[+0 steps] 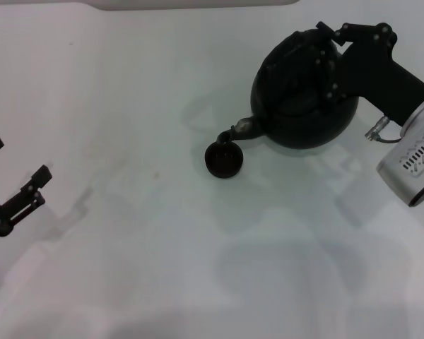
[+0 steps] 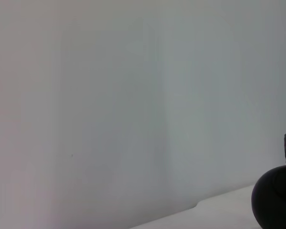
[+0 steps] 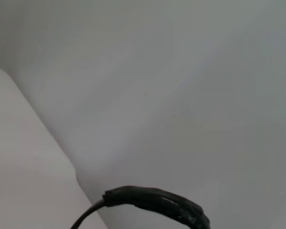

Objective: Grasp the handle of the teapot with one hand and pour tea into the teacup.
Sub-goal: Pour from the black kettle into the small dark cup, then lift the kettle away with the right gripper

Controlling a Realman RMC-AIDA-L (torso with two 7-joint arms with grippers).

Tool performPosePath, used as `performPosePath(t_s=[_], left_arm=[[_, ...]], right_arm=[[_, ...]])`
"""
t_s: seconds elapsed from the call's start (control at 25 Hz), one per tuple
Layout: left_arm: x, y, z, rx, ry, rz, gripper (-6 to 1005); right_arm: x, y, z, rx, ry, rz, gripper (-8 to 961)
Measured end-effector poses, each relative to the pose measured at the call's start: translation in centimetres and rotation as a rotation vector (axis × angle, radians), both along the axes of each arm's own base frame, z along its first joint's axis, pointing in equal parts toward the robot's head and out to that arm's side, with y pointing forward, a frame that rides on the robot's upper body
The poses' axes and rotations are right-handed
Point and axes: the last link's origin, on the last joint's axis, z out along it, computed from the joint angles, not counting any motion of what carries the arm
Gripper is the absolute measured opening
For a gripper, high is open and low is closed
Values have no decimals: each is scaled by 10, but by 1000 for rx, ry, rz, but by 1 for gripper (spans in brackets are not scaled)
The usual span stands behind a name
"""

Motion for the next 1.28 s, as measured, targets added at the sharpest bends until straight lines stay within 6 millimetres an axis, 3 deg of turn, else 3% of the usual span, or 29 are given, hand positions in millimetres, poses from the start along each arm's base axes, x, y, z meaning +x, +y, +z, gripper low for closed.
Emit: performPosePath(t_s=[1.28], left_arm=[[0, -1, -1, 4, 9, -3, 861]], right_arm=[[0, -8, -4, 21, -82, 55, 108]])
